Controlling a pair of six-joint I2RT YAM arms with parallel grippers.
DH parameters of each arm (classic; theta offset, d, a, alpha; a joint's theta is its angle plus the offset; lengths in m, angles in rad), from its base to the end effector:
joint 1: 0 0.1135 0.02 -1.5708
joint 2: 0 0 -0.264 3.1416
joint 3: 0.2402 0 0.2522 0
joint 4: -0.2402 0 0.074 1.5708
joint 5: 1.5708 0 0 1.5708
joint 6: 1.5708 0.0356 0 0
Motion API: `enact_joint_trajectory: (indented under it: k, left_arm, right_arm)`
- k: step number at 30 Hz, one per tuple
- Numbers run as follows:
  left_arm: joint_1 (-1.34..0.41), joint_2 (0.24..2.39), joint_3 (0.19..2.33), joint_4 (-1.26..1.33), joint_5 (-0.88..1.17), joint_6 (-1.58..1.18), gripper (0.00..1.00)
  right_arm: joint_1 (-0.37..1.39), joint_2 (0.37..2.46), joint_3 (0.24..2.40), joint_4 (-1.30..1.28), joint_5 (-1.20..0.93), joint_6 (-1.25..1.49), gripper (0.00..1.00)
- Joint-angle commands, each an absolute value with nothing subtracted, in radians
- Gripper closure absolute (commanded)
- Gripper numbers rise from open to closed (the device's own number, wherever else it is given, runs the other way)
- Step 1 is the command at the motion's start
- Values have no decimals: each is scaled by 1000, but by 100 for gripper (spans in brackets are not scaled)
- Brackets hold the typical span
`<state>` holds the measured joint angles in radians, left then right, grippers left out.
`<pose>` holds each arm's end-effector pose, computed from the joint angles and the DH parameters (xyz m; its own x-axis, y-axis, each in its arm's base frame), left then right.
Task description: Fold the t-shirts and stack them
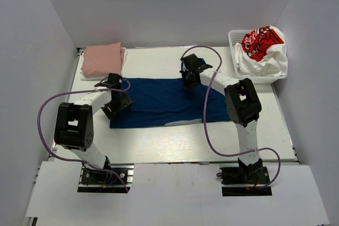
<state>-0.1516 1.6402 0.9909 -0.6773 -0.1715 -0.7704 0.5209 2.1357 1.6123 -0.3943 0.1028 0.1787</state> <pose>0.2936 -0.0387 0.1707 -0.7636 -0.5775 -0.2888 -0.5905 0.8055 -0.0495 0.4095 0.2307 0.1791 -0.7563 -0.2301 -0.6125 -0.3115 0.9499 0.0278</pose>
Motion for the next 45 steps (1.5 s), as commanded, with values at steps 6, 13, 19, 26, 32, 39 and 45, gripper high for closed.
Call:
enact_joint_trajectory:
  k: [6,13,19,26,32,39,45]
  left_arm:
    - [-146,1624,1002,-664,-163,-762,0]
    - [-146,1624,1002,-664,-163,-762,0]
    - [-146,1606,992,-664,-163,-762,0]
    - [-146,1597,971,-641,-141,-762,0]
    - [-146,1621,930,-588,-83,-762,0]
    - [-146,1628,842,-598,-107,-784,0]
    - [-146,1514,715,-624,-88,-830,0]
  right_arm:
    - [566,2100,1658,-365,115,193,100]
    - [563,2140,1709,-344,130,242,68]
    - [554,2030,1631,-342,178,252,10]
    - [480,1661,1193,-247,238,348,10]
    - [385,1608,957,-186,63,409,10]
    - [305,1585,790,-94,-75,486,10]
    - [302,1404,557,-158,-32,557,10]
